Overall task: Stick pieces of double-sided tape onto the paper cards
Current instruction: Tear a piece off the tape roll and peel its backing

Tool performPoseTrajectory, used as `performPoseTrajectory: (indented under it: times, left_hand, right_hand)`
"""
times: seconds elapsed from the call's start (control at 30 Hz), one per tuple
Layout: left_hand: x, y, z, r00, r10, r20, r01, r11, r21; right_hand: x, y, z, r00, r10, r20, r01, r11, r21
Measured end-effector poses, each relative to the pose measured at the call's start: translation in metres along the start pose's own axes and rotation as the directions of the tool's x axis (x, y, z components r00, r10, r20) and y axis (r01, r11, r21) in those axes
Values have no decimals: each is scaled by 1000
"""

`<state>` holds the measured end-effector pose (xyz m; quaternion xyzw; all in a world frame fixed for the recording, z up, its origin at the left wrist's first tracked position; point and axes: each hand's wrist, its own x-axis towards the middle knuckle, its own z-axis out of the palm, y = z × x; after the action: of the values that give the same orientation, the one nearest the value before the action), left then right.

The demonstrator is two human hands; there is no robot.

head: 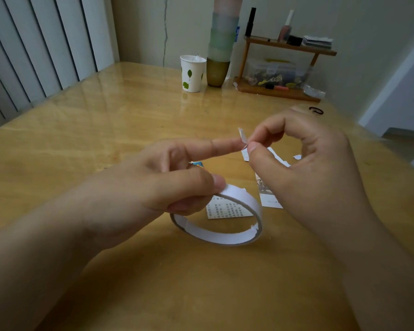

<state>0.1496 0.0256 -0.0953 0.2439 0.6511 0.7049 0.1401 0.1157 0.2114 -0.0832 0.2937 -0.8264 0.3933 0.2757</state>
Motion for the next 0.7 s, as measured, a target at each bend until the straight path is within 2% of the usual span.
performPoseTrajectory:
  times: [0.2, 0.43, 0.7]
  left_hand:
    - [0, 1, -1, 1000, -2, -4, 2, 1000, -7]
    - [0, 1, 0, 1000, -10, 24, 11, 999, -30]
    - [0, 2, 0, 999, 9, -39, -10, 1000, -20]
  right_hand:
    - [2, 0, -1, 987, 135, 86, -152, 960, 234]
    - [4, 3, -1, 956, 222, 194, -280, 892, 356]
    - [5, 6, -6, 968, 203, 147, -242, 906, 346]
